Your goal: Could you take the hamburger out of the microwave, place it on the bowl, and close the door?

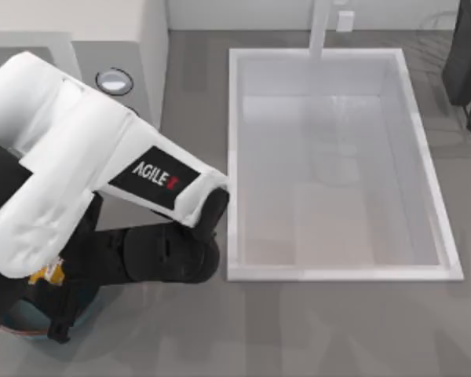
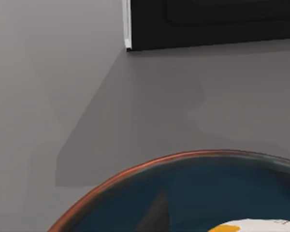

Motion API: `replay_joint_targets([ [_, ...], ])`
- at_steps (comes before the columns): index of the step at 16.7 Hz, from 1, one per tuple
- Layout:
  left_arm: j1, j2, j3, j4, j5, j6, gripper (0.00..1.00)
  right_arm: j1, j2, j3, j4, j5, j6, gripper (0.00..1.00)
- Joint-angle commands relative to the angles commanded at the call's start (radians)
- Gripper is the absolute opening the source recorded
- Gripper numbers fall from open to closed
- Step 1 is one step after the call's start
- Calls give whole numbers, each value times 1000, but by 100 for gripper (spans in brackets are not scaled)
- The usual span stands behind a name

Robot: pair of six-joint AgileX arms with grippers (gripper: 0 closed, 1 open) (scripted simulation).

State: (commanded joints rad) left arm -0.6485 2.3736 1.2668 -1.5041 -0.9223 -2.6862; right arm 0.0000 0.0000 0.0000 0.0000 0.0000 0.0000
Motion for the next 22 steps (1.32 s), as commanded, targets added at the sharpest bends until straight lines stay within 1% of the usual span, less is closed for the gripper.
replay_joint_targets([
  [8,0,0,0,0,0,0,98,0,0,0,0,0,0,100],
  [9,0,0,0,0,0,0,100,0,0,0,0,0,0,100],
  [16,0,0,0,0,0,0,100,0,0,0,0,0,0,100],
  [17,-14,-59,5,-47,-3,-3,100,0,0,0,0,0,0,100],
  [18,-14,-59,5,-47,-3,-3,100,0,0,0,0,0,0,100],
  [20,-3,-89,-19,-31,13,26,100,0,0,0,0,0,0,100],
  [22,21,-159,-74,8,49,97,100,0,0,0,0,0,0,100],
])
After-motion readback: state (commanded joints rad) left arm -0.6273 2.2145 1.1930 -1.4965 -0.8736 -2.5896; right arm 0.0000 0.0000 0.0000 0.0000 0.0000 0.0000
